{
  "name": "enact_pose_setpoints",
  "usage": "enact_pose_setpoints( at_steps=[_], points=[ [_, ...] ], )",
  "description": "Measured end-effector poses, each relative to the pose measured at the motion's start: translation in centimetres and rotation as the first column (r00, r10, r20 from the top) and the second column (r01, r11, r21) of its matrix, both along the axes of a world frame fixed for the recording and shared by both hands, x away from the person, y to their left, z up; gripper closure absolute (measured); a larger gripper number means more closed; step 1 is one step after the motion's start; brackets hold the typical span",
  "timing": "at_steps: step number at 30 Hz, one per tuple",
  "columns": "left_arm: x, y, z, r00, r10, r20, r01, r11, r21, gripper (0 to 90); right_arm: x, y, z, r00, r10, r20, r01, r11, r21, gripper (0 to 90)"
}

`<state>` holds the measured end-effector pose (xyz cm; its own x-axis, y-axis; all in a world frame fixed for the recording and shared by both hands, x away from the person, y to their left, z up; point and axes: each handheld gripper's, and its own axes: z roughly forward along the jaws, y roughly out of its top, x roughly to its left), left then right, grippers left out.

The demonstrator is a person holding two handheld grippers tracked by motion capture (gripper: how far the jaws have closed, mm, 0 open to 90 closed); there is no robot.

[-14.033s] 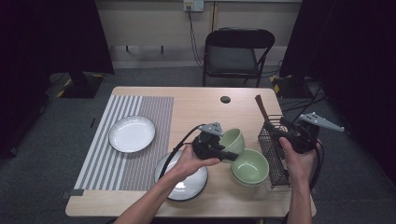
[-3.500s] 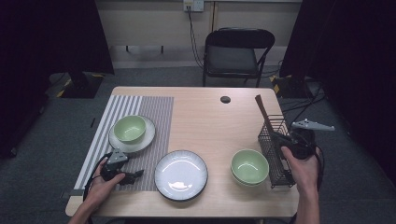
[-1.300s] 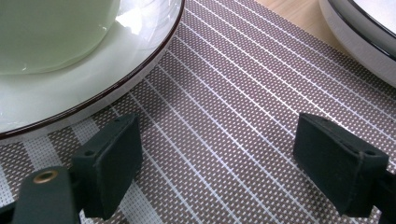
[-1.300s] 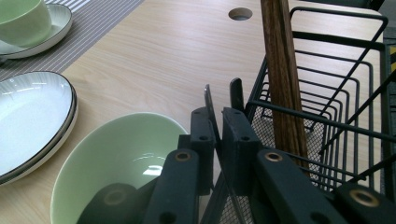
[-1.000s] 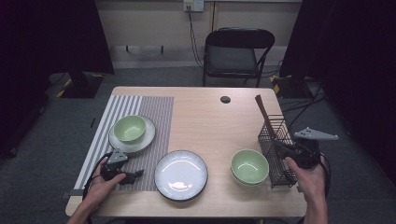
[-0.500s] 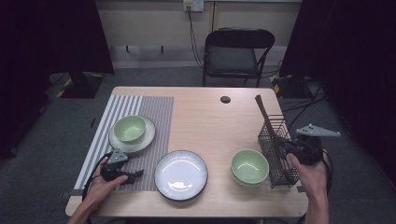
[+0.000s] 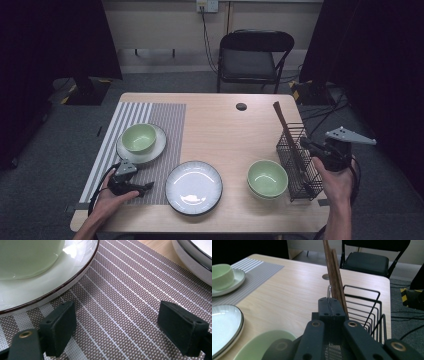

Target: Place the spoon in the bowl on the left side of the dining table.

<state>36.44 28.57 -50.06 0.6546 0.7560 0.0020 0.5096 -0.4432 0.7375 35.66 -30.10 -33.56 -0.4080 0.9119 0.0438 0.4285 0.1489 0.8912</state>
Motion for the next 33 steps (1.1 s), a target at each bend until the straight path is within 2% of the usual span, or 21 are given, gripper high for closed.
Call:
enact_pose_setpoints(
  at_steps=[8,11,16,19,22,23,26,30,33],
  points=[
    [0.1,0.1,0.4,0.9995,0.01,-0.031,-0.01,0.9999,0.005,19.9,0.5,0.5,1.4,0.9999,0.003,0.013,-0.003,1.0,-0.001,90.0],
    [0.1,0.2,0.5,0.999,0.024,-0.039,-0.025,0.9995,-0.018,21.6,0.7,0.8,2.2,0.9997,0.011,0.022,-0.011,0.9999,-0.005,90.0],
    [0.1,0.5,1.1,0.9994,0.024,-0.023,-0.025,0.9991,-0.034,21.5,1.2,1.7,3.4,0.9989,0.027,0.038,-0.027,0.9995,-0.014,90.0],
    [-0.1,0.3,1.5,0.9995,0.025,-0.017,-0.026,0.9973,-0.068,21.6,1.4,2.3,4.1,0.9979,0.04,0.051,-0.039,0.9991,-0.016,90.0],
    [-0.3,0.2,2.0,0.9998,0.021,0.004,-0.021,0.9966,-0.08,24.6,1.6,3.0,4.8,0.9968,0.05,0.062,-0.049,0.9986,-0.019,90.0],
    [-0.3,0.2,2.1,0.9998,0.018,-0.001,-0.018,0.9961,-0.086,24.5,1.7,3.2,5.0,0.9962,0.055,0.068,-0.053,0.9982,-0.027,90.0],
    [-0.5,-0.1,2.3,0.9999,0.01,0.007,-0.01,0.9963,-0.085,24.5,1.9,4.0,5.6,0.9958,0.06,0.068,-0.057,0.9975,-0.041,90.0],
    [-0.6,-0.2,2.6,0.9999,0.004,0.016,-0.003,0.9966,-0.083,25.4,2.1,4.7,6.3,0.9936,0.071,0.088,-0.068,0.997,-0.037,90.0],
    [-0.5,-0.2,2.8,0.9999,0.005,0.016,-0.003,0.9938,-0.111,26.5,2.2,5.3,6.8,0.9915,0.083,0.1,-0.08,0.9963,-0.031,90.0]
  ],
)
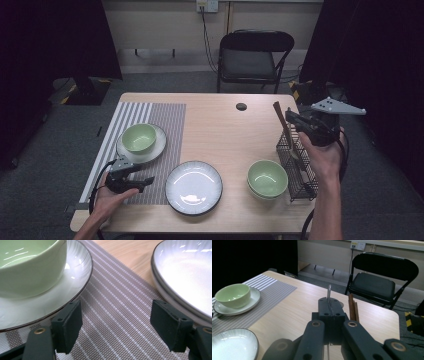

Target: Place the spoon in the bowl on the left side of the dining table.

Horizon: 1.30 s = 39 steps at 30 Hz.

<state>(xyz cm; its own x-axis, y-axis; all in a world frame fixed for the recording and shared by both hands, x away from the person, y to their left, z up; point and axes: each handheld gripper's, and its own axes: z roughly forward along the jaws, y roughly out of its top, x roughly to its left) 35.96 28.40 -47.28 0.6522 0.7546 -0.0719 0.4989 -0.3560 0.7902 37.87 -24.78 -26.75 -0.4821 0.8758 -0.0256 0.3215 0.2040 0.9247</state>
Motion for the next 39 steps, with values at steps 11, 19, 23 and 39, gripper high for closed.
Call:
enact_pose_setpoints(
  at_steps=[11,19,23,39],
  points=[
    [0.1,-0.7,0.9,0.9998,-0.009,0.02,0.009,0.9995,-0.03,29.2,1.0,2.8,0.5,0.9988,0.048,0.008,-0.048,0.9987,0.017,90.0],
    [0.9,-2.1,1.8,0.9978,-0.056,0.034,0.059,0.9962,-0.065,30.2,1.8,5.0,0.1,0.9942,0.108,-0.002,-0.107,0.9928,0.054,90.0],
    [1.3,-2.8,2.6,0.9963,-0.071,0.048,0.076,0.9924,-0.097,30.7,2.3,6.1,-0.3,0.9912,0.131,-0.018,-0.13,0.9894,0.065,90.0],
    [3.2,-6.7,7.9,0.9775,-0.15,0.148,0.173,0.9717,-0.161,33.5,3.4,10.1,-0.7,0.9723,0.231,-0.037,-0.227,0.9698,0.089,90.0]
  ],
)
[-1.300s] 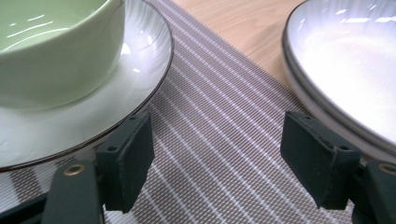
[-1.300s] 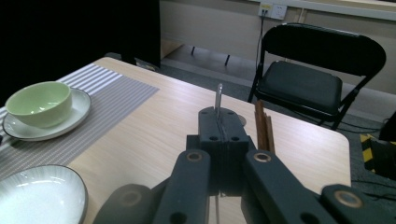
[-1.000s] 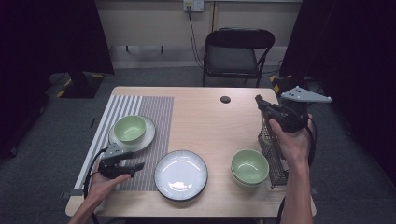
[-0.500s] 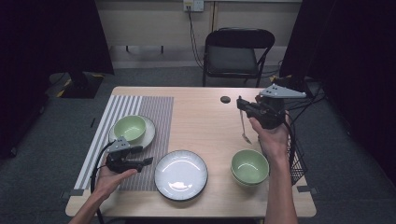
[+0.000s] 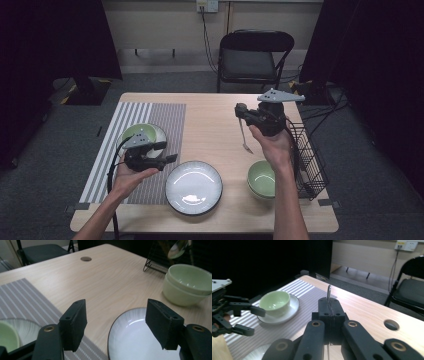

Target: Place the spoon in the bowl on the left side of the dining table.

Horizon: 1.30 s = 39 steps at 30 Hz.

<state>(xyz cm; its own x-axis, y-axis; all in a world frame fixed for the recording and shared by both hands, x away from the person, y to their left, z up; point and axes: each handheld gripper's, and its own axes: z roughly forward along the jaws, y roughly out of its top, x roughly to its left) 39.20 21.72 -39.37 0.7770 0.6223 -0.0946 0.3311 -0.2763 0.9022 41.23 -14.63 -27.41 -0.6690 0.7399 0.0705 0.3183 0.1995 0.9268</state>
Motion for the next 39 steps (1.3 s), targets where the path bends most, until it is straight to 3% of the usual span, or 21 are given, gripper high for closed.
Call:
enact_pose_setpoints(
  at_steps=[8,15,21,23,25,31,33,36,39],
  points=[
    [0.7,-2.5,1.7,0.9981,-0.061,-0.001,0.061,0.9961,-0.064,38.2,0.4,2.2,-0.3,0.9987,0.052,-0.002,-0.052,0.9986,0.012,90.0],
    [0.6,-4.4,2.7,0.9935,-0.111,0.025,0.113,0.9883,-0.102,40.3,0.7,4.7,-0.7,0.9956,0.094,-0.011,-0.093,0.9956,0.01,90.0],
    [0.5,-4.0,2.7,0.9911,-0.128,0.036,0.132,0.9822,-0.134,45.3,0.5,6.9,-1.4,0.9887,0.149,-0.017,-0.149,0.9887,0.019,90.0],
    [0.5,-3.8,2.5,0.9909,-0.132,0.03,0.135,0.9797,-0.148,51.5,0.4,7.7,-1.8,0.9863,0.163,-0.022,-0.163,0.9865,0.017,90.0],
    [0.6,-3.6,2.2,0.9907,-0.134,0.02,0.136,0.9761,-0.17,51.4,0.4,8.4,-2.1,0.9828,0.183,-0.027,-0.182,0.9829,0.029,90.0],
    [0.3,-3.2,1.8,0.9906,-0.133,0.032,0.136,0.9803,-0.143,52.1,0.2,11.2,-3.0,0.971,0.236,-0.04,-0.235,0.9717,0.019,90.0],
    [0.4,-2.9,1.8,0.9887,-0.147,0.028,0.15,0.9752,-0.163,55.1,0.1,11.9,-3.2,0.9653,0.258,-0.037,-0.257,0.9659,0.026,90.0],
    [0.4,-2.5,1.7,0.99,-0.136,0.038,0.141,0.9761,-0.165,57.1,-0.1,13.0,-3.5,0.9591,0.28,-0.044,-0.279,0.9601,0.014,90.0],
    [0.4,-2.2,1.5,0.9932,-0.108,0.044,0.113,0.9802,-0.162,59.0,0.0,13.5,-3.9,0.9531,0.297,-0.057,-0.296,0.9547,0.036,90.0]
  ],
)
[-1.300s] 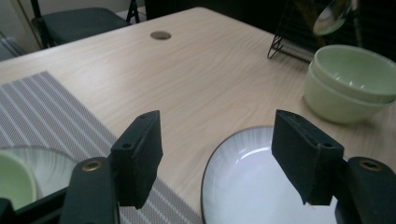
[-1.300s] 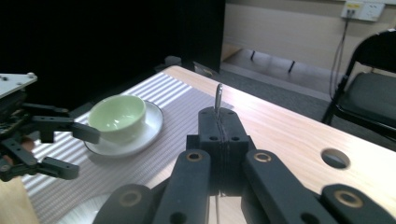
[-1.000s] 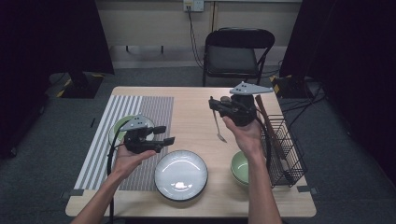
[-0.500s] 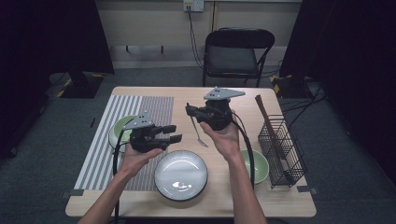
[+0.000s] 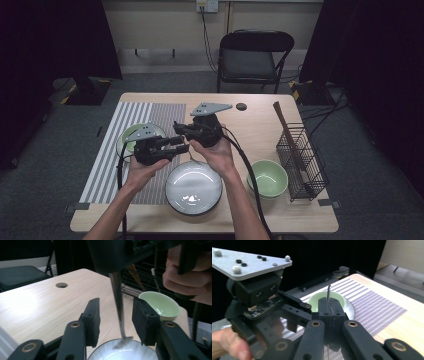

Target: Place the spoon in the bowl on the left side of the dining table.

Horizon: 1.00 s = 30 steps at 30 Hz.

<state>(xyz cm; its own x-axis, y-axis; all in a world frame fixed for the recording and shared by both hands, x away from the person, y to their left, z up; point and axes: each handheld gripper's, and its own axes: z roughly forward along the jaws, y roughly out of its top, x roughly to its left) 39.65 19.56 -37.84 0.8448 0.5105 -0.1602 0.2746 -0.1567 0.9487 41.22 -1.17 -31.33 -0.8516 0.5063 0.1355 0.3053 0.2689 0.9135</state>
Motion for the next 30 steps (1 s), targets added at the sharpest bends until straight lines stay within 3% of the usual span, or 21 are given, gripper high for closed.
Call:
enact_pose_setpoints(
  at_steps=[2,8,20,23,30],
  points=[
    [0.2,0.3,-0.1,0.9999,0.014,0.002,-0.014,0.9999,0.0,59.3,0.1,0.1,-0.3,0.9997,0.012,-0.022,-0.012,0.9996,0.024,90.0],
    [0.4,0.9,-0.3,0.9995,0.027,0.018,-0.027,0.9995,0.018,65.4,0.1,-0.1,-0.4,0.9998,0.008,-0.018,-0.008,0.9996,0.027,90.0],
    [-0.1,1.0,0.4,0.9987,0.0,0.051,0.001,0.9997,-0.023,79.0,0.0,0.3,-0.3,0.9994,0.033,-0.009,-0.033,0.999,0.032,89.9],
    [0.0,1.2,0.4,0.9992,-0.012,0.039,0.014,0.9989,-0.045,82.0,0.0,0.3,-0.3,0.9991,0.04,-0.013,-0.04,0.9985,0.037,89.9],
    [-0.2,1.2,0.6,0.9987,-0.012,0.049,0.015,0.9989,-0.045,84.9,0.0,0.2,-0.2,0.9987,0.049,-0.01,-0.049,0.9976,0.05,89.3]
  ],
)
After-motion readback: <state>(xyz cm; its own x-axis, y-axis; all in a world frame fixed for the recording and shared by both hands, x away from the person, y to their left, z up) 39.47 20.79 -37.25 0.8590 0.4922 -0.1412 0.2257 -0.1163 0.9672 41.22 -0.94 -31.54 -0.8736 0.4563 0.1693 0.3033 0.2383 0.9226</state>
